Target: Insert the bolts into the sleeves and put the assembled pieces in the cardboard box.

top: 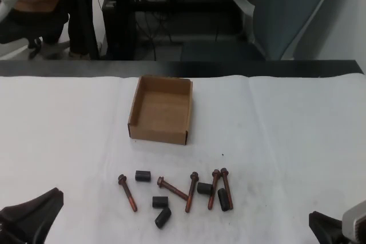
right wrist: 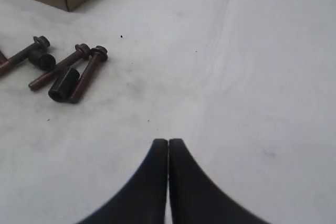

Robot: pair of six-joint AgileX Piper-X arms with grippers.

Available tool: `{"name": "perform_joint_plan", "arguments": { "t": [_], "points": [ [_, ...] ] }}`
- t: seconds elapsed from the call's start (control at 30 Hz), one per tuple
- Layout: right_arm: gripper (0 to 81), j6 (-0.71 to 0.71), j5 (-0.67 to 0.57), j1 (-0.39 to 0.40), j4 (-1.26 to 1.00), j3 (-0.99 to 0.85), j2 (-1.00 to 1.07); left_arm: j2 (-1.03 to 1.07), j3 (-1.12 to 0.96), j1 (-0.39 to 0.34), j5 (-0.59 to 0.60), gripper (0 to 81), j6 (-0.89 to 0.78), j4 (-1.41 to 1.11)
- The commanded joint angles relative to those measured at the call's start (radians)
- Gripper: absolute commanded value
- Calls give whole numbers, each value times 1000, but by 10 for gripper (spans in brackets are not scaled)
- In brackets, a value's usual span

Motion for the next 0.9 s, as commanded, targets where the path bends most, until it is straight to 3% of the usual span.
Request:
{"name": "perform_joint_plan", "arguments": {
  "t": [0.0, 0.07, 0.23, 0.33, 0.57, 0.7, 0.87],
  "points": [
    [6, 8, -6, -4, -32, -12, -3, 4, -1, -2, 11, 18, -5, -30],
    [6, 16, -10, -4, -47, -12, -3, 4, -1, -2, 31, 18, -24, -34],
    [6, 214, -10, -4, -146, -12, -3, 4, -1, -2, 130, 18, -234, -41],
    [6, 257, 20, -4, -194, -12, -3, 4, -1, -2, 173, 18, -251, -68],
    [6, 267, 17, -4, -213, -12, -3, 4, -1, -2, 133, 18, -324, -87],
    [6, 268, 0, -4, -212, -12, -3, 4, 13, -2, 6, 18, -450, -79],
    [6, 265, -193, -4, -212, -12, -3, 4, 40, -2, 9, 18, -522, -54]
  ]
}}
